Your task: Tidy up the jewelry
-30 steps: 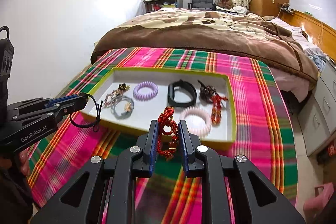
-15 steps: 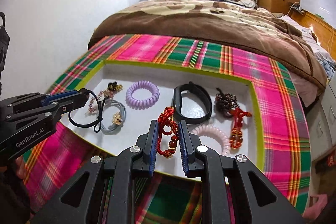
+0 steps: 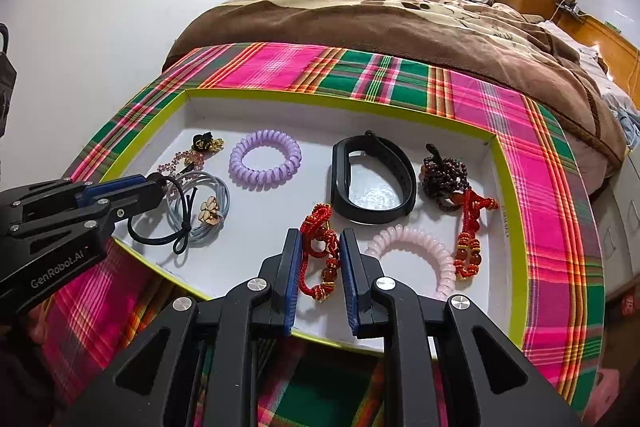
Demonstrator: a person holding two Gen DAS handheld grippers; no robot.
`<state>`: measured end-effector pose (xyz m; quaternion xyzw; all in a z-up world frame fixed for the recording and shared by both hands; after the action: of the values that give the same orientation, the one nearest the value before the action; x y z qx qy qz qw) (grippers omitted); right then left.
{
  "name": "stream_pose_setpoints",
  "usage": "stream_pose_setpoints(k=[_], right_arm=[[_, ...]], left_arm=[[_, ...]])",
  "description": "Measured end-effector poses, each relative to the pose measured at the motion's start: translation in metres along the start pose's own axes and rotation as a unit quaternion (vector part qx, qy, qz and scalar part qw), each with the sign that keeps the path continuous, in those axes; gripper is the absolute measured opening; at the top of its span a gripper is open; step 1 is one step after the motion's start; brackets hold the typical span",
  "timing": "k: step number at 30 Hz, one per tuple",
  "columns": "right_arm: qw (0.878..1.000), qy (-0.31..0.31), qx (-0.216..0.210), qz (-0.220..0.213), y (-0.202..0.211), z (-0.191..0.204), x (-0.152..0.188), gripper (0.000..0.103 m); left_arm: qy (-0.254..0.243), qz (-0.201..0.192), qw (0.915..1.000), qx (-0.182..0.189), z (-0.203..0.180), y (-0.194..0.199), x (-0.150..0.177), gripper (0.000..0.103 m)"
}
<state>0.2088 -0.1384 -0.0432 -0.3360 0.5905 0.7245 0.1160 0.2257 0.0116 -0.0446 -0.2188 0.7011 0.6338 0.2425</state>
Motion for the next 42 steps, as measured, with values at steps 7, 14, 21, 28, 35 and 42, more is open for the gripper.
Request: stream_pose_setpoints(k=[7,14,21,28,35,42], right_arm=[[1.0,0.0,0.003,0.002,-0.001,-0.001,-0.001,0.02],[1.0,-0.004,0.006,0.004,-0.001,-0.001,-0.002,0.021],[1.0,-0.016,0.005,0.005,-0.002,-0.003,-0.002,0.036],[1.0,-0.02,0.007,0.0,0.001,0.0,-0.001,0.037],[0.999,-0.032,0.004,-0.021,0.017,0.005,0.003,0.044],[0.998,-0.048,0.004,-0.047,0.044,0.009,0.013,0.045]], left_arm=[[-0.003,0.003,0.9999,-0.011,-0.001,-0.001,0.001,0.015],[0.002,0.003,0.9999,-0.01,0.0,0.001,0.001,0.015],[0.002,0.001,1.0,-0.009,-0.001,0.004,0.002,0.024],[-0.003,-0.016,0.9997,-0.019,-0.004,0.016,0.002,0.03],[-0.006,-0.038,0.9985,-0.039,-0.011,0.036,0.006,0.031],[0.007,-0.059,0.9969,-0.052,-0.014,0.061,0.016,0.031]])
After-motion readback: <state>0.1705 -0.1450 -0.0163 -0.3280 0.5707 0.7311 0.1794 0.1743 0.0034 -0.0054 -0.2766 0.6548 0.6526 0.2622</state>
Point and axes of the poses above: each gripper's, at about its wrist camera, not at the fingertips, and y roughly against the way its jaws point, z to its left, x to its underside, the point moved 2 cm from there along -y, roughly the way its jaws point, and after that the axes turned 2 degrees about -x, right-handed, at the moved point
